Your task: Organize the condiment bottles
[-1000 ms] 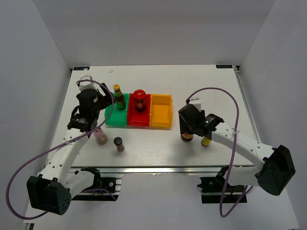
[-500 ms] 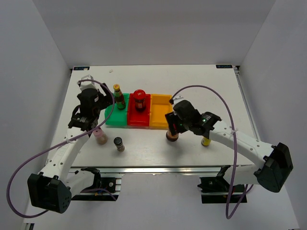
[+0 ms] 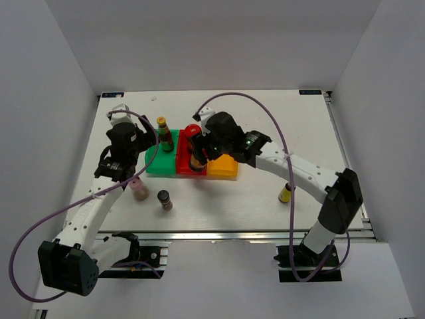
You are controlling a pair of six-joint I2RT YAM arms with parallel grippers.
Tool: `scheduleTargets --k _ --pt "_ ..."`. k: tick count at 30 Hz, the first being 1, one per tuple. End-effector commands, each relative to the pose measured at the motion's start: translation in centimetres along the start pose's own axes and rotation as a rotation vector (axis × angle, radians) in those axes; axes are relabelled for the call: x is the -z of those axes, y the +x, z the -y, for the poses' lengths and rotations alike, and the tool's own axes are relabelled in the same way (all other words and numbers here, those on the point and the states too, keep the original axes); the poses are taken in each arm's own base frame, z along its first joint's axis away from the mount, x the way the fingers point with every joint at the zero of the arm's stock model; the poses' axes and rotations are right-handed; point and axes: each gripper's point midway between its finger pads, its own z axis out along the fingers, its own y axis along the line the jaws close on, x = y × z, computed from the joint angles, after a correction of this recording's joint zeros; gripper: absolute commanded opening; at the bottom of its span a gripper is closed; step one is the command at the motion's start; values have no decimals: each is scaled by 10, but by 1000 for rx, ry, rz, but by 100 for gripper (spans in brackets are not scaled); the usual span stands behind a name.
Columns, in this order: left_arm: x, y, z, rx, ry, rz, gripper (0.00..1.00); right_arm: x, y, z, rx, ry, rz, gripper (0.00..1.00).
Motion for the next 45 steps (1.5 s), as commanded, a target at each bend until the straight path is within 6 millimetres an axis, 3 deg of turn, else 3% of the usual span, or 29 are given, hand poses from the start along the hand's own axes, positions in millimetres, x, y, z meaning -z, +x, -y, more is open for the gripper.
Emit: scheduleTargets --k 1,2,5,6,9,17,23,25,26,27,36,41,43,44,45 --pt "9 -12 -1 -3 2 41 98 -2 -76 -3 14 6 213 18" --pt "10 -14 -3 -1 -4 49 98 -2 -88 -4 12 9 238 18" --pt "11 -14 -4 -4 -8 52 98 -22 -88 3 15 56 211 18" --pt "12 -15 -4 -3 -8 55 98 -23 -97 4 16 64 225 18" --pt "13 -15 -6 -5 -12 60 98 -46 -92 13 21 123 190 19" --pt "11 -13 -7 -10 -17 54 98 -71 -73 25 22 184 128 25" --pt "11 -12 -5 -8 -10 56 98 -73 -51 15 30 126 62 55" --pt "10 -11 -4 -7 -4 50 98 -70 -51 14 32 120 63 61" --pt "10 -11 -5 -7 -4 49 98 -69 -50 14 32 118 59 71" --pt "10 -11 -4 -7 -4 50 98 -67 -52 14 31 115 63 74" --pt "9 -8 1 0 26 38 98 -43 -61 14 40 109 102 89" --pt "9 -8 0 1 21 37 98 -19 -69 20 17 142 136 89" --pt "10 -8 0 0 22 36 98 -8 -60 33 -15 209 129 89" --pt "10 -8 0 0 23 38 98 9 -64 40 -41 236 152 89" --pt "11 -7 -1 -3 20 35 98 19 -55 53 -83 300 137 89"
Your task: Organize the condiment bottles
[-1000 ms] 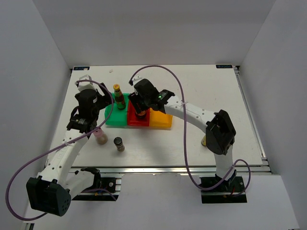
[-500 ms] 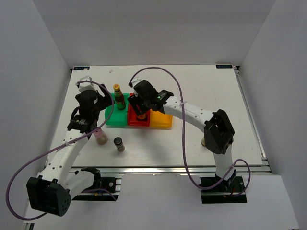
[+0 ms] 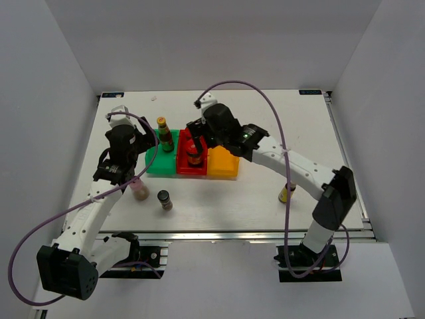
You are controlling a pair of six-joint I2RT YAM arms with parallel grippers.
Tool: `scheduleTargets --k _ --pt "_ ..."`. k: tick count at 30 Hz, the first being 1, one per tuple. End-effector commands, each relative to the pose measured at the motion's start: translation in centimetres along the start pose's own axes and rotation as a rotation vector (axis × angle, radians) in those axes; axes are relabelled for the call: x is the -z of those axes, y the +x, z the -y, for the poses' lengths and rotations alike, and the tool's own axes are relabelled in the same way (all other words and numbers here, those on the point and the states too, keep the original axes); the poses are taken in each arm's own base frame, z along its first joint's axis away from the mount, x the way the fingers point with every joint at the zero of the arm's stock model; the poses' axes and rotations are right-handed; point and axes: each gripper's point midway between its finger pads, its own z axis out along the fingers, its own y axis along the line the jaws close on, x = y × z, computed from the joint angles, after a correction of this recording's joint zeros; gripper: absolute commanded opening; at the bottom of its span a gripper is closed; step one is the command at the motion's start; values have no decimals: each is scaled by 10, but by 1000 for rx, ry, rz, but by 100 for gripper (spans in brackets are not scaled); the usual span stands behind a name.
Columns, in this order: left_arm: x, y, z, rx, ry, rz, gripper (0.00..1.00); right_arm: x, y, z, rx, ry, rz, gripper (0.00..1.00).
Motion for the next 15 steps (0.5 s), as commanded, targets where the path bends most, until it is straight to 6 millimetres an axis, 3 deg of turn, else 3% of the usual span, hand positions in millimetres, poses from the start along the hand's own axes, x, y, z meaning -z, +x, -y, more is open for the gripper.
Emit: scheduleTargets --k 1,2,3,6,8,10,11,15 --pt "5 -6 1 8 13 20 98 35 12 44 -101 183 1 89" --pt "6 -6 1 7 13 22 98 58 10 59 -141 227 24 89" --pt "7 -7 0 9 11 23 98 69 21 74 -197 301 16 89" --pt "7 -8 1 12 13 27 98 110 68 111 -287 400 -58 89" --pt "7 -7 1 11 15 24 98 135 111 134 -378 478 -140 89" --pt "6 -7 1 11 15 24 98 151 139 149 -451 551 -190 89" --pt "6 -7 2 10 17 22 98 163 164 162 -478 607 -242 89" --pt "4 -5 3 11 17 14 98 177 201 176 -569 658 -295 89"
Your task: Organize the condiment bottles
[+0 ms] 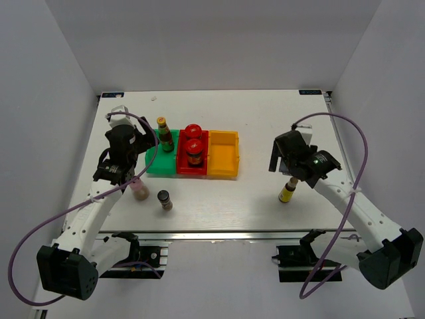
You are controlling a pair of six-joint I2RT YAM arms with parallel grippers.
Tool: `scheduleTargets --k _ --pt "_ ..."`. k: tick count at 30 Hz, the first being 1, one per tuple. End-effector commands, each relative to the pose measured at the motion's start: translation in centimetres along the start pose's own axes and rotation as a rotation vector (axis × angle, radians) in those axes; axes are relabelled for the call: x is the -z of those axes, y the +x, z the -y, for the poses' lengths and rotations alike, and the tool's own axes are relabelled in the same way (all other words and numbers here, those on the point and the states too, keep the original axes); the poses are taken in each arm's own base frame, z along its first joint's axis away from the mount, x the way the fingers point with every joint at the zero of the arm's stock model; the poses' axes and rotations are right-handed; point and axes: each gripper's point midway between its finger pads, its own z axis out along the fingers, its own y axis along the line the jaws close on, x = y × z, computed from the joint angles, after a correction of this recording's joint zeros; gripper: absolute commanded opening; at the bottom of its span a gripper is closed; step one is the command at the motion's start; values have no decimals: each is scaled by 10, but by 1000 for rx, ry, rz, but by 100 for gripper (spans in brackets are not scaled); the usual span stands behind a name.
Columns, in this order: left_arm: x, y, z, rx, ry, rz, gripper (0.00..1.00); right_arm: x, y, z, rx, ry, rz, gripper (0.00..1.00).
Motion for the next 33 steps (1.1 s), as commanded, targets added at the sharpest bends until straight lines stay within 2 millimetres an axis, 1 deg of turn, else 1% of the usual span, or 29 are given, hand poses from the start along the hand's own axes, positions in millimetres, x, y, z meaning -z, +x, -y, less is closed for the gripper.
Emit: scheduleTargets --k 1,5,7,9,11,12,14,16,17,18,20,23,24,25,26,27,28,29,30,31,32,33 --pt "3 -5 2 9 14 12 98 -4 32 26 -79 84 -88 89" --pt "3 -5 2 8 10 14 98 -9 42 38 -112 112 -100 89" --pt "3 -5 1 8 9 15 98 -13 51 41 -110 117 -125 89" --pt "3 -6 0 10 4 18 98 -18 55 43 -115 126 -130 86" --pt "2 -5 0 9 1 16 98 -22 56 41 -118 115 -132 80" --pt "3 -6 0 9 1 16 98 -24 52 38 -117 101 -118 77" --pt "2 -4 0 8 1 12 98 -26 52 37 -111 101 -116 69" --pt "2 -4 -1 8 -3 12 98 -29 49 35 -106 96 -111 56" --pt "3 -5 0 8 -1 13 98 -29 49 35 -105 94 -112 54" --pt "2 -5 -1 8 -4 12 98 -30 49 35 -101 94 -111 45" --pt "3 -5 -1 9 -2 14 98 -30 47 34 -102 90 -104 34" --pt "3 -5 -1 10 -2 14 98 -25 45 35 -102 87 -102 26" --pt "3 -5 -1 10 -4 14 98 -24 44 35 -104 82 -96 20" --pt "3 -6 -1 11 -4 17 98 -22 42 35 -86 74 -89 18" --pt "3 -6 -1 12 -4 16 98 -21 37 32 -83 55 -79 17" --pt "2 -5 -1 11 -5 14 98 -19 34 30 -74 40 -72 13" --pt "2 -6 0 14 -4 17 98 -17 32 26 -52 10 -75 12" --pt "3 -6 0 13 -3 15 98 -13 23 19 -41 -28 -57 10" --pt "3 -6 -1 14 -4 17 98 -11 19 13 -26 -60 -49 7" --pt "3 -7 0 14 -3 19 98 -7 16 0 -7 -127 -48 6" --pt "3 -6 -1 15 -6 18 98 -4 12 -7 36 -168 -36 5" --pt "3 -7 -1 14 -6 20 98 0 3 -17 50 -207 -6 5"
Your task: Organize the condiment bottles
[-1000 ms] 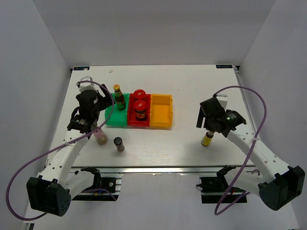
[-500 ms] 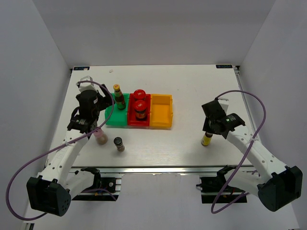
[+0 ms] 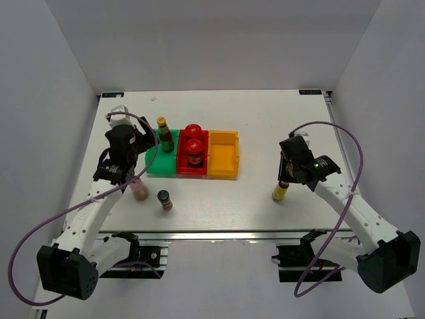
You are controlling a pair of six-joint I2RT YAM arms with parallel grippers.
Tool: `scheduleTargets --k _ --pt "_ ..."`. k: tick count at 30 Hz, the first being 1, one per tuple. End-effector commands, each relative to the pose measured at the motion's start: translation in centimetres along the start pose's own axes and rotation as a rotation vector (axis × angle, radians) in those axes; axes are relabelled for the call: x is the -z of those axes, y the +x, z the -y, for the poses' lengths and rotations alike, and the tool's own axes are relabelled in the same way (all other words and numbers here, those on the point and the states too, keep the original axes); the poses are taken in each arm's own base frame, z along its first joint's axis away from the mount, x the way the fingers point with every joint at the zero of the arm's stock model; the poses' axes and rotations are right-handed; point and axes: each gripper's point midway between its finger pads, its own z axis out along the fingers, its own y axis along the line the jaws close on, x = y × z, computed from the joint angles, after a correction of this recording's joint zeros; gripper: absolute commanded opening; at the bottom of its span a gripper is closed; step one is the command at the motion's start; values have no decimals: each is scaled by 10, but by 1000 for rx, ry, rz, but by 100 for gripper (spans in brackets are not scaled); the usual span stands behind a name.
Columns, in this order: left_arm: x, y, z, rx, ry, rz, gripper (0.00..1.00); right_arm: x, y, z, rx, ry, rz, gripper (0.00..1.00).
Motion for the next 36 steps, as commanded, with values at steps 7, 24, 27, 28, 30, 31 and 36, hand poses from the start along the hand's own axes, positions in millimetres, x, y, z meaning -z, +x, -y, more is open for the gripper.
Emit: scheduleTargets --k 7,24,27,28,30,31,36 --pt "4 -9 -3 11 -18 28 98 56 -61 -116 250 -383 202 3" --pt "21 -26 -80 134 -434 116 98 115 -131 -367 599 -888 332 0" --pt "22 -28 -88 154 -452 129 98 114 -143 -397 605 -925 368 0" --pt "21 -27 -88 155 -450 125 98 106 -141 -406 605 -923 368 0" --pt "19 -25 -88 156 -446 119 98 104 -148 -419 588 -927 428 0" --pt "19 -26 -89 156 -449 119 98 99 -149 -425 583 -926 440 0" --pt "17 -25 -88 153 -437 114 98 85 -159 -447 543 -926 530 0"
